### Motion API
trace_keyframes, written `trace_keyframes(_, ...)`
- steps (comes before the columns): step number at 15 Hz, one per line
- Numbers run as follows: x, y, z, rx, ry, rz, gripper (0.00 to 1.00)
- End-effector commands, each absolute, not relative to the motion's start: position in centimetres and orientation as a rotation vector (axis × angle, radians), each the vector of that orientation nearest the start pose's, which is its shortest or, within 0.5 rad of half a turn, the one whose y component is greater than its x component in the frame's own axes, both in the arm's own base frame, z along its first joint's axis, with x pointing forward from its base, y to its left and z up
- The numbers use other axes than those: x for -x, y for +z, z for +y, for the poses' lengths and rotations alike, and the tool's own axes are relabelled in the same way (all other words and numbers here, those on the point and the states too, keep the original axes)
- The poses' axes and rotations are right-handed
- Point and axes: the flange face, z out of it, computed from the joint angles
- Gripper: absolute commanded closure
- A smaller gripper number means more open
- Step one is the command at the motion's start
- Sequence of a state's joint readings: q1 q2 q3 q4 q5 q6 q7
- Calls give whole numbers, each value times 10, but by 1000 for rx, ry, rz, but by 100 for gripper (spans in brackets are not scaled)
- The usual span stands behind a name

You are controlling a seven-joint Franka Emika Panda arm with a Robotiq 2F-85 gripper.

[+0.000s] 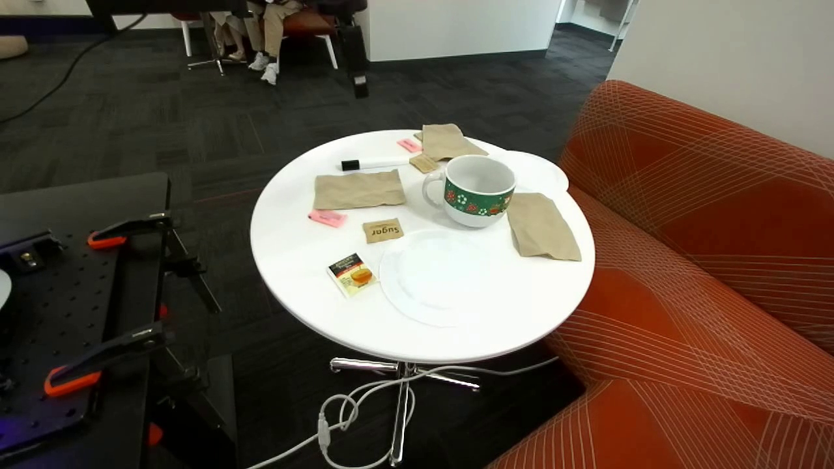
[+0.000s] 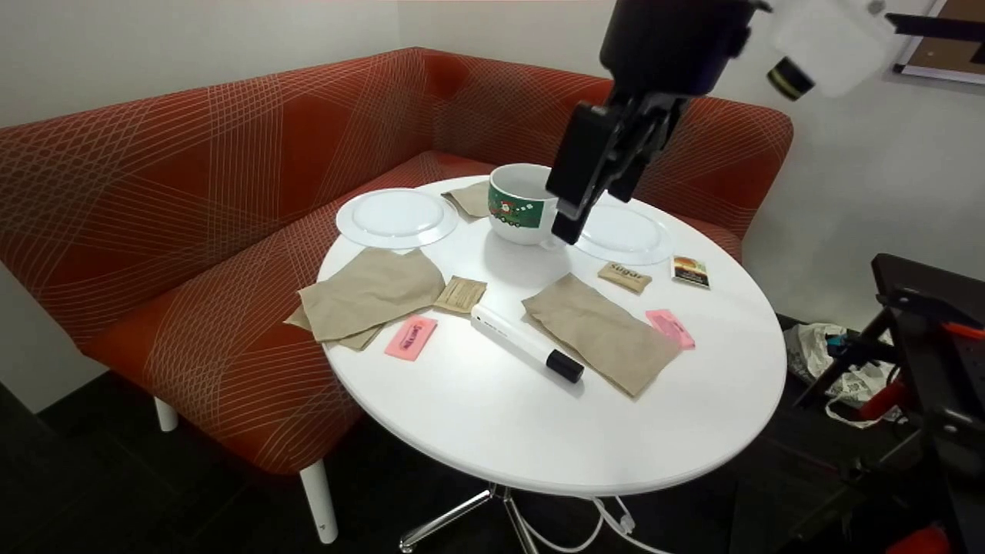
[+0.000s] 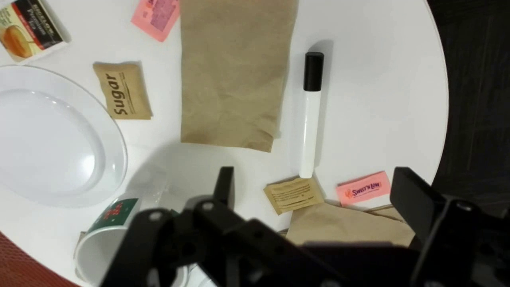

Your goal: Put the black marker inside the mug

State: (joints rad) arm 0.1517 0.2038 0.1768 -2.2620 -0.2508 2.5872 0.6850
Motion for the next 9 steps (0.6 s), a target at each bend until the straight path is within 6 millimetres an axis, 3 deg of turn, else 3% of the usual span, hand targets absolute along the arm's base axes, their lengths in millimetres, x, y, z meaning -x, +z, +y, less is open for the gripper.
trace_keyframes(1, -538, 254, 199, 3143, -214, 221, 0)
trace_keyframes(9, -549, 188, 218, 3127, -137, 138, 0)
